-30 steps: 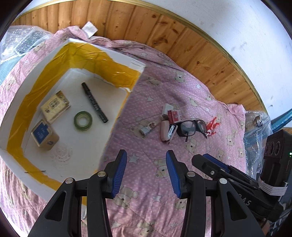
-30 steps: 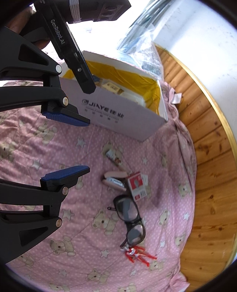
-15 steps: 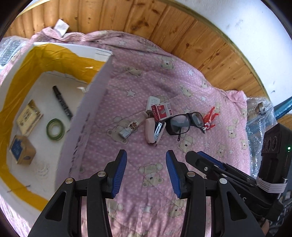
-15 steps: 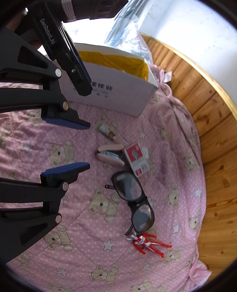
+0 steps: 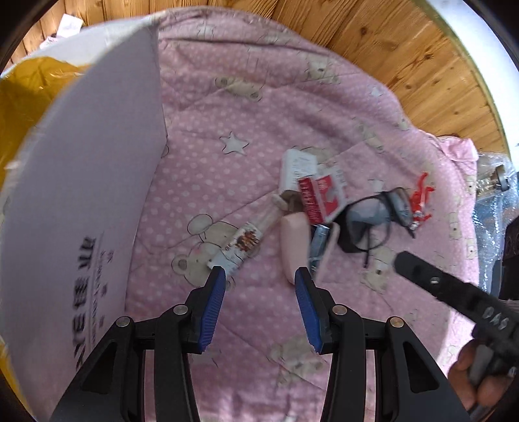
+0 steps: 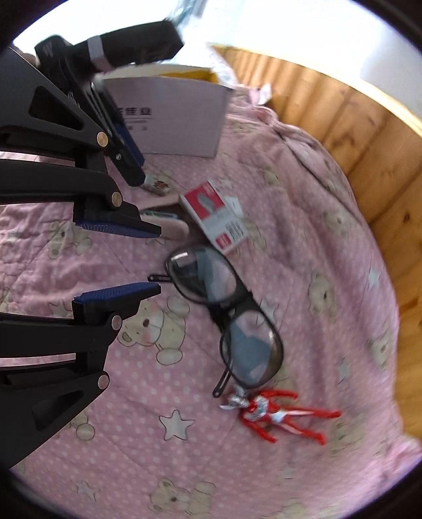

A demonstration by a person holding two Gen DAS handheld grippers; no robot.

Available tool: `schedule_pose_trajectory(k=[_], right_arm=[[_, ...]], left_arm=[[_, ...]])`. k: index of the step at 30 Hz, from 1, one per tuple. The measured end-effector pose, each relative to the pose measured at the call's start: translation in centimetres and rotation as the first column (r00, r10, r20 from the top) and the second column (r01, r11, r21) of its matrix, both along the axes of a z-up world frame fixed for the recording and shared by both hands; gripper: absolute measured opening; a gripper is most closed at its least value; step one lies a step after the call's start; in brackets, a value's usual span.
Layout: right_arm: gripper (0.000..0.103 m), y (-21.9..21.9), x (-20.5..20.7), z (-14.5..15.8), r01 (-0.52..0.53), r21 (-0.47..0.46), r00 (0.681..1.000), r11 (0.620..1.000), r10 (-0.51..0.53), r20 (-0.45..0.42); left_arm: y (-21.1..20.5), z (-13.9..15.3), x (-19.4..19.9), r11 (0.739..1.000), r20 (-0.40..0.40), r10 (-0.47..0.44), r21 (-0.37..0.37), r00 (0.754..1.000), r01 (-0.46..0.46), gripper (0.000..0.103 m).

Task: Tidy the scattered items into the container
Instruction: 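Grasp the clear glass tube with the left gripper while the right grasps the black glasses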

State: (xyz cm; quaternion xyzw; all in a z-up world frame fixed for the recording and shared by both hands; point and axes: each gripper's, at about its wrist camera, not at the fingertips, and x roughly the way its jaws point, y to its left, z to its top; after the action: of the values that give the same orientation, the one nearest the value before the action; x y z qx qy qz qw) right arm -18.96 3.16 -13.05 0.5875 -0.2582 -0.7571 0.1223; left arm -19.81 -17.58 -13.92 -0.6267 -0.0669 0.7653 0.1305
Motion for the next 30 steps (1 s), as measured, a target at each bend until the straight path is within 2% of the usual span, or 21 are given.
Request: schedule_pose_trajectory(k=[2,9,14,16,17,18,20,30], right_arm=[[0.041,1.0,-0.1,-1.0,0.035,-0.061,0.999,0.998,-0.034,0.019],[0.043,3.1,-0.8,-3.3,0.138,-0.191,0.990,0.972,-0.141,0.002],[0.043,3.1,-3.0,-4.0,0.160,-0.205,0.987,0.966,-0.163,0.002],[0.043,3.0,-3.9,-4.2,0.164,-0.201,0.986,0.966,-0.167,0.001],[0.041,2.8,-4.2,-4.2,0.160,-0.190,0.986,0.969,-0.164,-0.005],[0.038,2.4,-4.6,-4.1,0.151,-0.167,0.988,0.974,-0.155,-0.010],[0.023,1.8,-5.0,-3.9,0.132,-0.141,0.990,0.981,-0.137,-0.026],[0.012,1.5,-4.6,-0.5,0.085,-0.086,0.989,0.993,-0.095,-0.114]], left_arm=[[-0.1,-0.8,-0.5,1.000,-0.008,-0.004,-0.008,1.000,0.004,0.046],[0.5,-2.1,-1.9,0.999,-0.069,-0.051,-0.010,0.996,0.050,0.046],[0.8,-2.0,-2.0,0.997,-0.110,-0.074,-0.025,0.991,0.072,0.046],[0.8,-1.9,-1.8,0.997,-0.116,-0.077,-0.030,0.990,0.074,0.039],[0.7,-1.9,-1.7,0.997,-0.116,-0.074,-0.026,0.990,0.071,0.030],[0.6,-1.8,-1.7,0.997,-0.116,-0.071,-0.023,0.991,0.069,0.027],[0.5,-1.7,-1.6,0.998,-0.113,-0.066,-0.017,0.991,0.065,0.022],[0.5,0.5,-0.9,0.999,-0.128,-0.033,0.031,0.991,0.037,0.020]])
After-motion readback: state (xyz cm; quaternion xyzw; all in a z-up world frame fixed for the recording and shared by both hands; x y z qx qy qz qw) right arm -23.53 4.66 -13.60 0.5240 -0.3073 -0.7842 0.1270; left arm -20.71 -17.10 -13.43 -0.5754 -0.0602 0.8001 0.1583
